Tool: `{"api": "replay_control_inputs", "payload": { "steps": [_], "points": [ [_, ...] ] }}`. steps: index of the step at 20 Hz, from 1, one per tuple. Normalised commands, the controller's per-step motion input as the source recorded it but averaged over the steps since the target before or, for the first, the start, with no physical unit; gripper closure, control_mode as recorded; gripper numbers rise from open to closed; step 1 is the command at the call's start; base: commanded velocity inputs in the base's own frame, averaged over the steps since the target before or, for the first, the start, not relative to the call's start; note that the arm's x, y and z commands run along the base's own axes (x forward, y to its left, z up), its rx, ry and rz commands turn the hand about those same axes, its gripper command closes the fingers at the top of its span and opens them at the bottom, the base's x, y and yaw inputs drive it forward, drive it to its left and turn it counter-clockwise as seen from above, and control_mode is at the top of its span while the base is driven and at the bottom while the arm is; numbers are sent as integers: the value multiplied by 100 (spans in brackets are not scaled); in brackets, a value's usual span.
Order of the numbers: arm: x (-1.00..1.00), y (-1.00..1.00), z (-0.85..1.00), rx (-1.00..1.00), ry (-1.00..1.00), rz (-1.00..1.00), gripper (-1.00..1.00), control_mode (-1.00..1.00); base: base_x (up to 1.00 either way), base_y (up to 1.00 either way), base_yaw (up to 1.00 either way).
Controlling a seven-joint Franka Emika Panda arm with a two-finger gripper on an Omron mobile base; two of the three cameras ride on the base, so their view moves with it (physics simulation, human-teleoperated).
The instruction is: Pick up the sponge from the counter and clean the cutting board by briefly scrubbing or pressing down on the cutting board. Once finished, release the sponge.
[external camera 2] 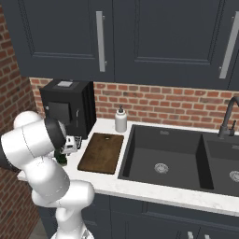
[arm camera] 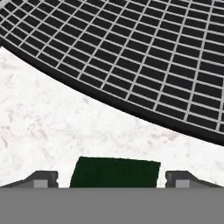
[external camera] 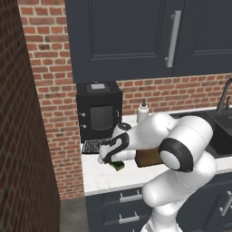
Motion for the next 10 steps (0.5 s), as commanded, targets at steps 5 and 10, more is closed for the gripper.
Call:
{"api": "replay_control_inputs", "payload": {
  "steps": [5, 10],
  "points": [
    [-9, -64, 41, 0, -2, -8, -100, -100, 0, 0, 0],
    [0, -82, 49, 0, 0, -13, -100, -100, 0, 0, 0]
  ]
}}
